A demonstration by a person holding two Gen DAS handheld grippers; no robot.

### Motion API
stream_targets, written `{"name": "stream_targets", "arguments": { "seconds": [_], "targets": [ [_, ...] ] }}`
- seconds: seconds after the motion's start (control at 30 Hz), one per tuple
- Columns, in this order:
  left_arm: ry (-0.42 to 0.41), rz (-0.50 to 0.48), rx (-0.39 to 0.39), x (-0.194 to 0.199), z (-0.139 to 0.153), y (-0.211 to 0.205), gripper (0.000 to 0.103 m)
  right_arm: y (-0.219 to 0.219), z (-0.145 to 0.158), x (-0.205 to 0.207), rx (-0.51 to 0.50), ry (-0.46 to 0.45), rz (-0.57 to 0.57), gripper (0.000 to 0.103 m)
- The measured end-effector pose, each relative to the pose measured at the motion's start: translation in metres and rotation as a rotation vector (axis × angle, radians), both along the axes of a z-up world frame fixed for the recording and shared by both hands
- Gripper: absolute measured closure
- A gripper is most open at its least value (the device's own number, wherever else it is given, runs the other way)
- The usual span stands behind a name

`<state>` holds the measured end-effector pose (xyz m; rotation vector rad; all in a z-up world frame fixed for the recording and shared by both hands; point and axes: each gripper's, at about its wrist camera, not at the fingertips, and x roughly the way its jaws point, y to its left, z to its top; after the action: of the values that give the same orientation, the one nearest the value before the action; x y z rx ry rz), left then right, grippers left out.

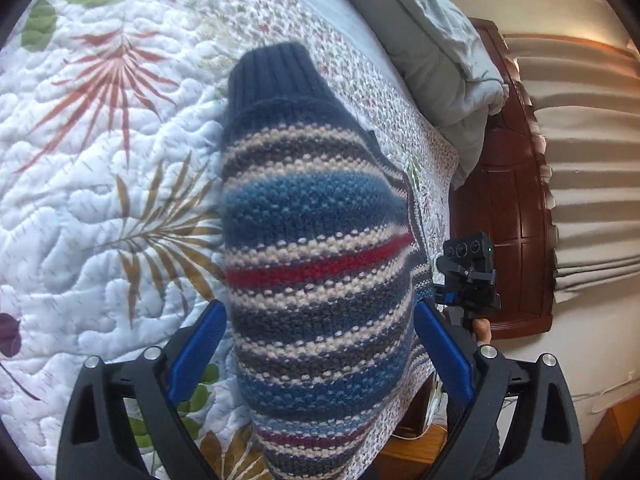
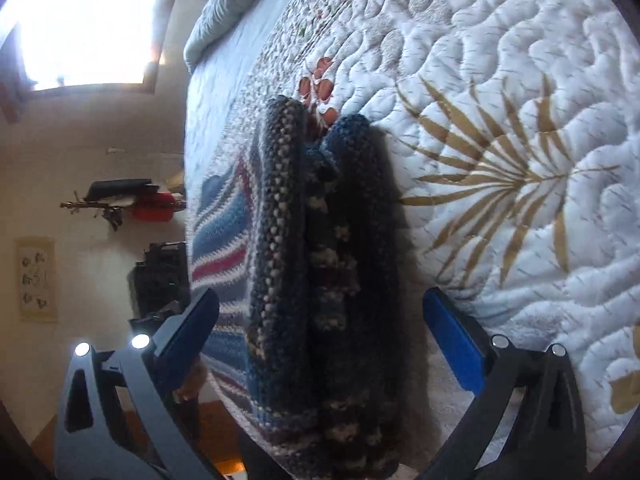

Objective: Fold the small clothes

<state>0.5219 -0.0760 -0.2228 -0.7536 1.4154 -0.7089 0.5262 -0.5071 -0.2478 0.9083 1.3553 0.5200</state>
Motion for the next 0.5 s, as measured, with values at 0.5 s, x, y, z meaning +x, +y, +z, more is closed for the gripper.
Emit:
{"name": "stream_targets", "arguments": {
  "seconds": [0.5],
  "targets": [
    [-0.023, -0.011, 0.013, 0.001, -0.018, -0.01, 0.012, 0.07, 0.007, 0.016, -0.101, -0.052, 0.155, 0.038]
  ]
}}
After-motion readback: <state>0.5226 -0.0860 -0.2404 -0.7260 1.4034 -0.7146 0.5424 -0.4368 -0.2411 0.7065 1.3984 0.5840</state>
